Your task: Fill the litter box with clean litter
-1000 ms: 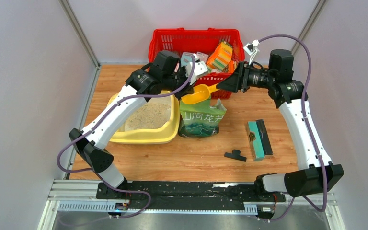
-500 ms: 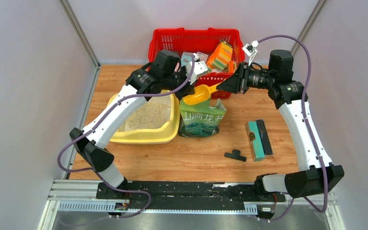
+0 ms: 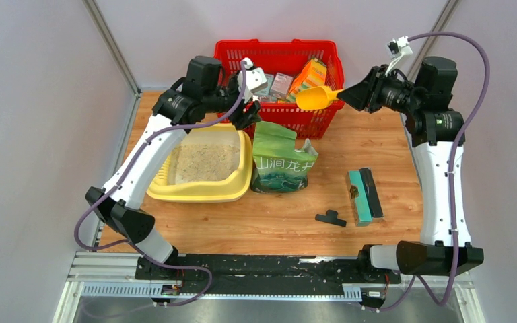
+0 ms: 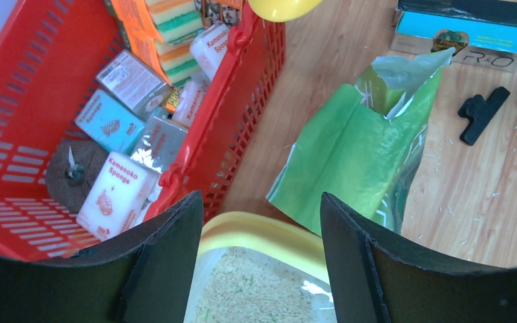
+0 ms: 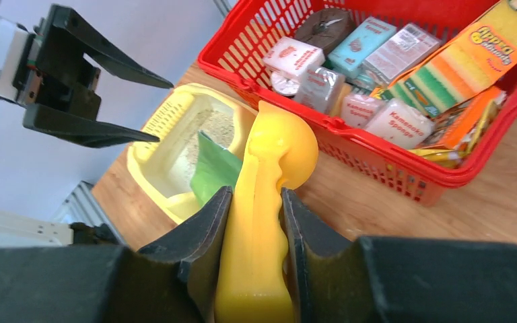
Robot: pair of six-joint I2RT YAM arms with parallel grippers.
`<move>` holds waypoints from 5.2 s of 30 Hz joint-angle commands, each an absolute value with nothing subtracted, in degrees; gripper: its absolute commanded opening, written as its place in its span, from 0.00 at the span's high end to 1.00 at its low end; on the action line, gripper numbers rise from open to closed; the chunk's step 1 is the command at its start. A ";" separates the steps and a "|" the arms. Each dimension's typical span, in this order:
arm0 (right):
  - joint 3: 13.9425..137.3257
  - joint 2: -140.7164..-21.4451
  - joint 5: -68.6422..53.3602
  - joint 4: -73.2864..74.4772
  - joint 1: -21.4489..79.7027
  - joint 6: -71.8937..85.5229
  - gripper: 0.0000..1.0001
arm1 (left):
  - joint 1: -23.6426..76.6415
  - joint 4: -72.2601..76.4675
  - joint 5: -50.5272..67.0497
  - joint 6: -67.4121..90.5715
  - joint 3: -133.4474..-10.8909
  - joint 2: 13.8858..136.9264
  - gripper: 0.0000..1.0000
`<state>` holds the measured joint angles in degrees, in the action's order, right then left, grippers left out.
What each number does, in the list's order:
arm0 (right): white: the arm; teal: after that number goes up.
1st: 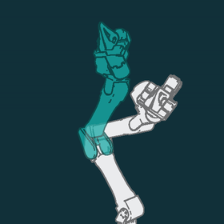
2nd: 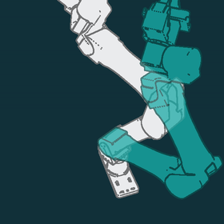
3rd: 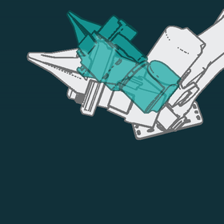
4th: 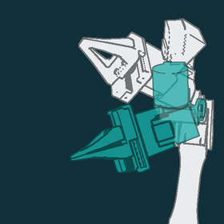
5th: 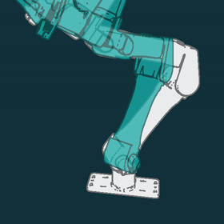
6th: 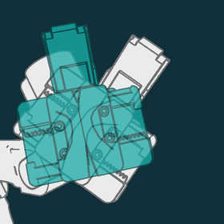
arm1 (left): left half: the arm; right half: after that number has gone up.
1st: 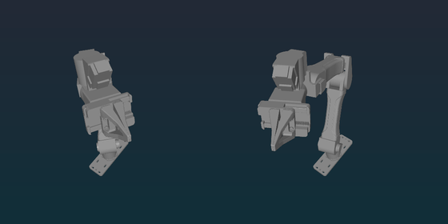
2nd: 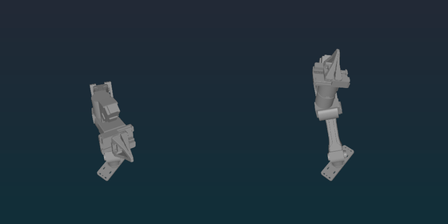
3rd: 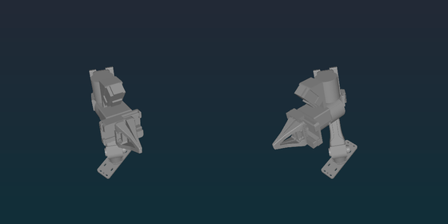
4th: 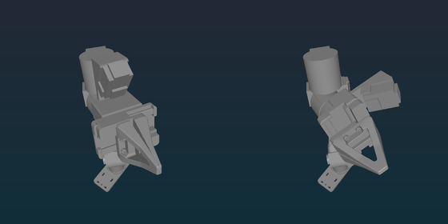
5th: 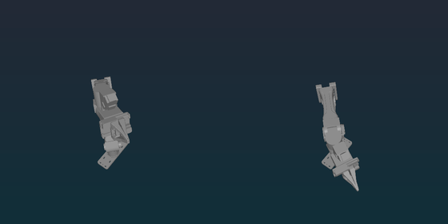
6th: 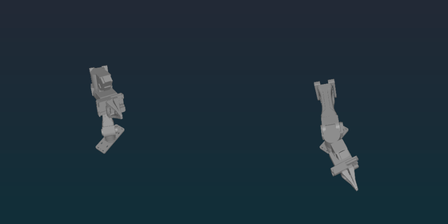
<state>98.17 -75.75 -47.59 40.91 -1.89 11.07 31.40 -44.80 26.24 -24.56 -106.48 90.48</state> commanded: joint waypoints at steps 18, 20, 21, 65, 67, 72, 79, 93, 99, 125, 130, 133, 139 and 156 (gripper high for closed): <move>103.89 -76.47 -42.11 62.57 -1.58 -2.29 1.00 | 32.43 -67.48 47.19 -34.80 -124.63 110.56 0.40; 103.01 -75.94 -41.57 62.14 -1.15 -1.93 1.00 | 33.13 -69.69 47.64 -37.08 -124.45 110.74 0.47; 102.83 -76.02 -41.22 62.40 -0.79 -2.63 1.00 | 33.31 -71.26 47.64 -37.61 -124.45 110.74 0.58; 115.05 -85.07 -30.60 90.44 13.88 -22.42 1.00 | 33.40 -27.09 46.23 -16.71 -87.99 82.88 1.00; 114.26 -85.78 -29.45 89.21 14.76 -20.31 1.00 | 33.40 -24.36 45.97 -15.04 -86.49 81.48 1.00; 112.59 -87.44 -27.16 83.06 15.03 -5.84 1.00 | 34.54 -16.09 43.60 -11.25 -81.48 78.93 1.00; 111.54 -90.70 -22.16 80.86 17.23 1.47 1.00 | 36.74 -6.42 38.67 -9.15 -82.17 81.47 1.00; 117.78 -95.19 -5.63 80.07 17.23 4.57 1.00 | 36.83 4.82 34.37 -4.05 -90.44 85.96 1.00; 110.33 -93.34 -7.82 79.81 17.66 4.83 1.00 | 36.74 7.03 34.72 -6.23 -89.74 86.13 1.00; 75.77 -83.15 6.07 57.60 22.58 15.56 1.00 | 36.91 -0.26 39.73 -7.48 -79.89 79.37 1.00; 73.13 -84.81 -4.17 53.36 22.24 11.79 1.00 | 37.00 1.76 39.90 -5.54 -79.80 80.24 1.00; 71.81 -85.87 -10.69 51.60 22.15 10.46 1.00 | 37.00 1.50 39.73 -5.54 -80.33 80.77 1.00; 70.31 -86.31 -26.16 47.20 19.52 8.52 1.00 | 36.91 0.35 39.38 -6.85 -81.56 81.39 1.00; 73.04 -83.50 -50.53 40.34 0.62 23.73 1.00 | 37.00 -13.70 36.13 -19.58 -84.98 80.68 1.00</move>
<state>73.10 -85.93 -45.58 39.75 4.27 20.23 37.43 -13.96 35.46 -13.72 -79.09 85.21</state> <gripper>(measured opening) 0.302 0.006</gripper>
